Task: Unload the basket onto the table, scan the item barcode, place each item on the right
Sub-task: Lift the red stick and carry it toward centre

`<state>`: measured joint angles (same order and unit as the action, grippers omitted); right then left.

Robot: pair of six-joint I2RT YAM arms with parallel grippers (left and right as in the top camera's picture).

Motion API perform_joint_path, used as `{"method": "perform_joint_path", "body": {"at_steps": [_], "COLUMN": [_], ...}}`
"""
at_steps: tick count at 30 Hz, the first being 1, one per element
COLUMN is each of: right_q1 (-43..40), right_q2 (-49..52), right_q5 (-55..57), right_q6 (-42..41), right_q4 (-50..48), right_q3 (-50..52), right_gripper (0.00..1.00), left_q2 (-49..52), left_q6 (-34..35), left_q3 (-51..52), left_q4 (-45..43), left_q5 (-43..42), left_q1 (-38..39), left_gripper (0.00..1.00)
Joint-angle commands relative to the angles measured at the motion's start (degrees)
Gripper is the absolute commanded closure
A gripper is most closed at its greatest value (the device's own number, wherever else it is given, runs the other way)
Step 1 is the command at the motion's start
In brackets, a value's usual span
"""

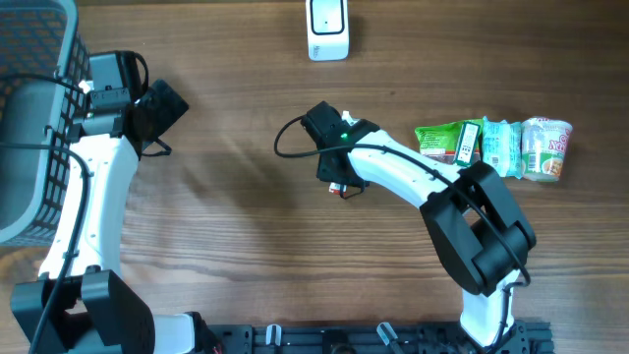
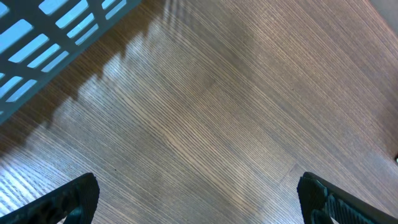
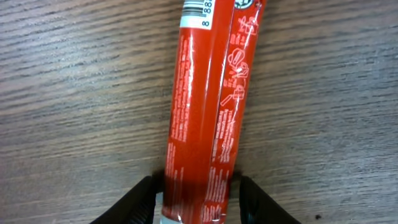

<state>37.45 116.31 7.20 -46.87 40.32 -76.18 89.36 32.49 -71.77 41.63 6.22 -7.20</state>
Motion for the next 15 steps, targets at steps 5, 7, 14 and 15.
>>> {"method": "perform_joint_path", "body": {"at_steps": [5,7,14,15], "right_q1": [0.17,0.17,0.17,0.17], "right_q2": [1.44,1.44,1.44,1.44], "right_q5": [-4.85,-6.16,-6.95,-6.95], "right_q6": [-1.14,-1.16,-1.14,-1.16], "right_q4": [3.8,5.53,5.33,5.38], "right_q3": [0.55,0.55,0.55,0.55], "right_gripper": [0.62,0.62,0.66,0.73], "left_q2": [0.02,0.02,0.02,0.02], "left_q6": [0.81,0.81,0.81,0.81], "left_q3": [-0.66,-0.66,-0.66,-0.66], "left_q4": [0.0,0.0,0.0,0.0], "left_q5": [0.94,0.94,0.94,0.94], "left_q1": [-0.07,-0.07,-0.07,-0.07], "left_gripper": [0.0,0.0,0.0,0.0]}}
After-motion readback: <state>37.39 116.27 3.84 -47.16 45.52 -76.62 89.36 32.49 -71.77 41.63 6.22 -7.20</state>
